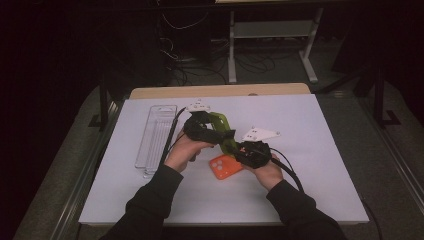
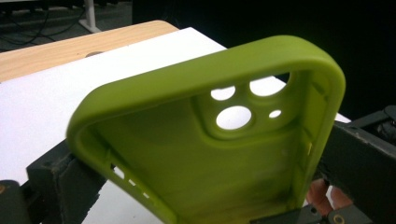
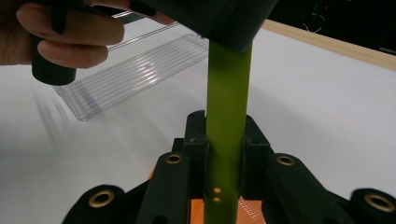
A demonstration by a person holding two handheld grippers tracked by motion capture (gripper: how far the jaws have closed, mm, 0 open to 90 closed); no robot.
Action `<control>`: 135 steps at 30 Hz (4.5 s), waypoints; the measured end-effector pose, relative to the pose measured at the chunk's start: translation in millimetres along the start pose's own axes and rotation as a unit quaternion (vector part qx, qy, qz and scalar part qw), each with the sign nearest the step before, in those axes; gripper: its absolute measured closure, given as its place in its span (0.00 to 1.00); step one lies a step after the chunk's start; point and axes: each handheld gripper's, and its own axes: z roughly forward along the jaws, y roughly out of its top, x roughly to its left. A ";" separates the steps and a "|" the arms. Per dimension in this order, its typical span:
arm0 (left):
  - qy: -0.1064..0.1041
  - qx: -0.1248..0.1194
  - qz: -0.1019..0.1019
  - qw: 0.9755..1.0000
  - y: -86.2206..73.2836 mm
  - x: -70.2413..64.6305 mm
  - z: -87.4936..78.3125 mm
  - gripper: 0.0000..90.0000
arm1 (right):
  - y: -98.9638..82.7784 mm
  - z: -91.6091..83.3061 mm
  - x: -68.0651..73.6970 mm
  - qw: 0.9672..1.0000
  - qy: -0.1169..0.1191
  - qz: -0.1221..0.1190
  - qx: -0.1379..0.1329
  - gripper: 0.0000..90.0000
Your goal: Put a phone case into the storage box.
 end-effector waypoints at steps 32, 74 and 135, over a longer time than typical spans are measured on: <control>-0.002 -0.016 -0.017 1.000 -2.5 0.9 -2.2 0.15 | -2.8 4.7 0.3 1.000 -0.001 -0.009 0.016 0.81; 0.153 -0.052 0.012 0.987 48.9 72.1 -96.2 0.16 | -74.0 -68.5 -43.1 0.995 -0.021 0.009 0.095 0.00; 0.388 0.015 -0.058 0.920 -0.8 178.0 -51.1 0.03 | -79.0 -70.9 -38.0 0.995 -0.001 -0.004 0.104 0.00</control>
